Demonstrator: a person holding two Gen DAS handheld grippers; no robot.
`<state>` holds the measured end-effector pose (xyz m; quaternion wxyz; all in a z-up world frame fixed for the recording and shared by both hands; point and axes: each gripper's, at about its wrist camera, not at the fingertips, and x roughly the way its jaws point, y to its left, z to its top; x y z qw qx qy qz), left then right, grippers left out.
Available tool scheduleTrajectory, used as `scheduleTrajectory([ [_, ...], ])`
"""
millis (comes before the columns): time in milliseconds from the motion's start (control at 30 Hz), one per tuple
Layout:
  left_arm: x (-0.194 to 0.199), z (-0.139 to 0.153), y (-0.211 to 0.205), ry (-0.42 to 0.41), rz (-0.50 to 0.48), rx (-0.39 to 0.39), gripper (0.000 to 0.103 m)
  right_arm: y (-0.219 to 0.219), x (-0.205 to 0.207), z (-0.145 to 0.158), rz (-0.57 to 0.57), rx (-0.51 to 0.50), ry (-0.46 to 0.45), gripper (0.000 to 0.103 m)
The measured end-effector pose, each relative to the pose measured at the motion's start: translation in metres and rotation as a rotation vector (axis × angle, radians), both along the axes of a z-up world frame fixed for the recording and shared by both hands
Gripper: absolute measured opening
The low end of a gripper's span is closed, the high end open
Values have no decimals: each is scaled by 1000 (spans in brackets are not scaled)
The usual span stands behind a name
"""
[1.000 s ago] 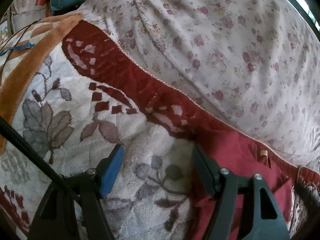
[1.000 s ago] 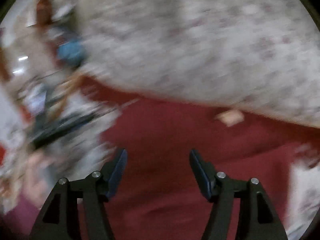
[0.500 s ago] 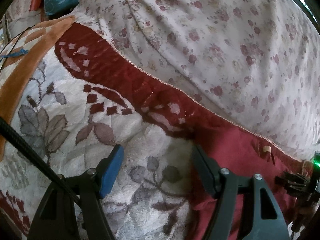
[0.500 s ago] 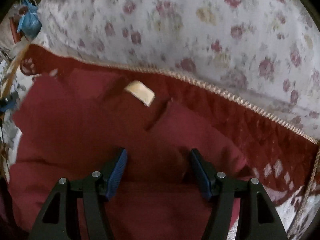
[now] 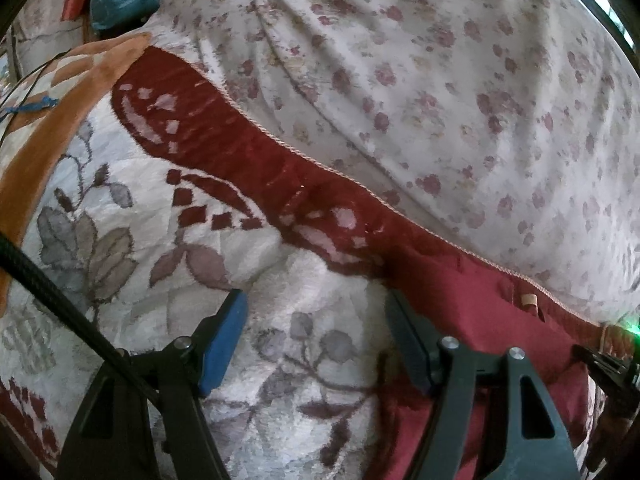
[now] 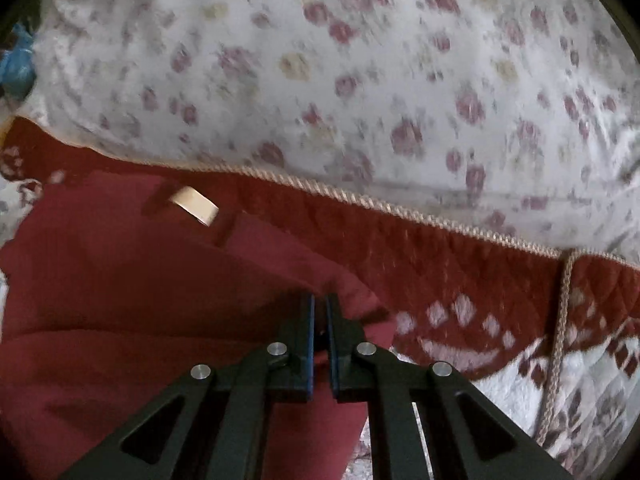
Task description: Fold small clothes
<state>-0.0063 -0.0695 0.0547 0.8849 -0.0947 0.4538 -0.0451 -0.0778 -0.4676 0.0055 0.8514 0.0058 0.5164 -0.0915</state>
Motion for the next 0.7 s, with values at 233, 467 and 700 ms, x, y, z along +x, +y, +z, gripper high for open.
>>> scheduleTrajectory([
  [233, -4, -4, -29, 1, -127, 22, 76, 13, -11, 34, -50, 176, -162, 58],
  [467, -4, -36, -56, 89, -220, 271, 80, 128, -53, 44, 320, 416, -177, 58],
  [700, -4, -19, -27, 90, -154, 138, 81, 231, -97, 35, 608, 422, -126, 68],
])
